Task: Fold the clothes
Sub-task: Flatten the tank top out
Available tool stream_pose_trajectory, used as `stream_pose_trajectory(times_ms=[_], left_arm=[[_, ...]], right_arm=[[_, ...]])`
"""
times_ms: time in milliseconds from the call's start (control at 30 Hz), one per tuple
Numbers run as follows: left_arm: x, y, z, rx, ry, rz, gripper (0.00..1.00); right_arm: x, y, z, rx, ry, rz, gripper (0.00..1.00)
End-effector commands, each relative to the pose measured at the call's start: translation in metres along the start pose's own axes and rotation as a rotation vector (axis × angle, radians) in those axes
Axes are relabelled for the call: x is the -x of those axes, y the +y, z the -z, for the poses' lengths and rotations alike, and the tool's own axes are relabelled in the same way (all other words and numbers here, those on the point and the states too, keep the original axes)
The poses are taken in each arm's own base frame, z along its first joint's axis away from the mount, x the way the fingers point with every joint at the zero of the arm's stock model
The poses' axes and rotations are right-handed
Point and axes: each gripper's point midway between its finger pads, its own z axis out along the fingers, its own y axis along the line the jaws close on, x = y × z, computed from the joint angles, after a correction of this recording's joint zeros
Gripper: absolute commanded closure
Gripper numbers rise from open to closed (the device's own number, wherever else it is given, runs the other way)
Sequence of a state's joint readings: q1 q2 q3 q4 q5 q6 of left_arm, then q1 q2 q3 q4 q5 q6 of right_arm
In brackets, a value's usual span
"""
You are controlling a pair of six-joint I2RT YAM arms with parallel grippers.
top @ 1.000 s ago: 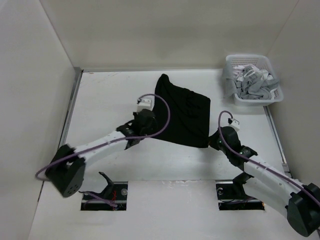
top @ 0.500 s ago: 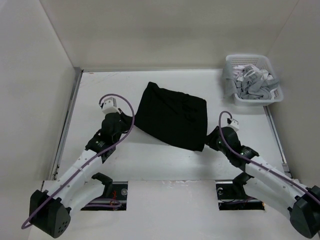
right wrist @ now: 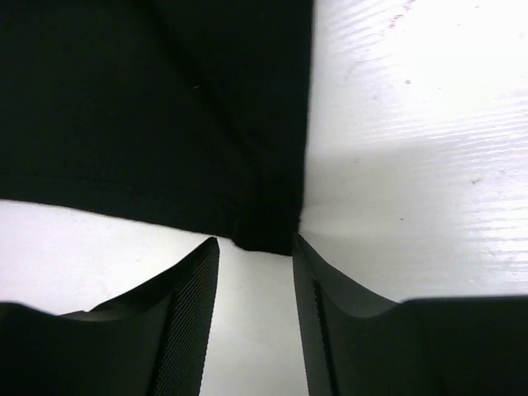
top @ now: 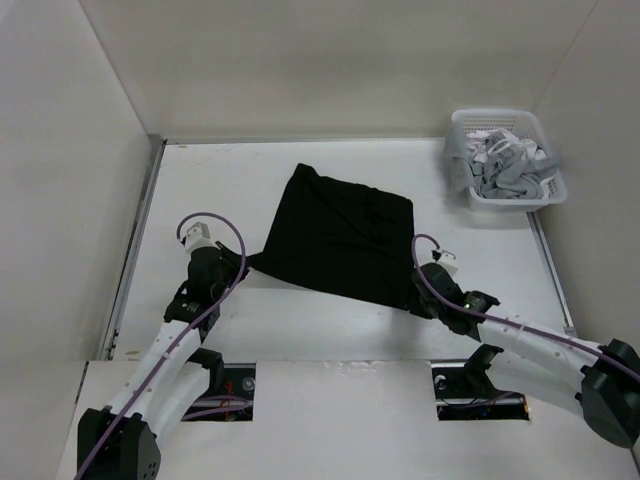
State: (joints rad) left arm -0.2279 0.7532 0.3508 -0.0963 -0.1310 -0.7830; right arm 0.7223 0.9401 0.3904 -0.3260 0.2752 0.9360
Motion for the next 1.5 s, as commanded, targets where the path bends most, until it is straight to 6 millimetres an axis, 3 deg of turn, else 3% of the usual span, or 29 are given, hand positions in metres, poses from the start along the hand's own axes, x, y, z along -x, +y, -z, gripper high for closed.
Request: stream_pose_trajectory(times_ms=[0,300,467,800,1100,1200,1300,1400,1467], left_arm=[[0.020,-0.007,0.005,-0.053,-0.078,0.044,0.96],[0.023,0.006,0.003,-0.032,-0.095,0.099,0.96],[0.018,0.005,0.000,-0.046,-0.078,0.100,0.96],[0.020,0.001,0.000,-0.067,-0.088,0.101,0.95],[0.026,-0.005,0.001,-0.091,-0.112,0.113,0.95],[0.026,-0.006,-0.001,-0.096,-0.114,0.119,0.95],[0.028,-0.009,-0.002,-0.101,-0.117,0.120,0.95],[0.039,-0.020,0.001,-0.130,-0.139,0.138,0.95],[0.057,-0.042,0.010,-0.192,-0.175,0.157,0.96]], right_arm=[[0.014,0.004,0.003,-0.040,-0.040,-0.040,0.56],[0.000,0.004,-0.007,-0.060,0.007,-0.089,0.65],[-0.012,0.022,-0.007,-0.002,0.046,-0.067,0.63],[-0.028,0.022,-0.014,-0.037,0.107,-0.024,0.67],[-0.045,0.014,-0.019,-0.109,0.157,-0.012,0.85],[-0.041,0.014,-0.021,-0.115,0.130,-0.020,0.96],[-0.021,0.020,-0.015,-0.094,0.051,-0.026,1.00],[0.014,0.035,0.009,-0.026,-0.089,-0.023,1.00],[0.052,0.049,0.041,0.042,-0.220,-0.006,1.00]])
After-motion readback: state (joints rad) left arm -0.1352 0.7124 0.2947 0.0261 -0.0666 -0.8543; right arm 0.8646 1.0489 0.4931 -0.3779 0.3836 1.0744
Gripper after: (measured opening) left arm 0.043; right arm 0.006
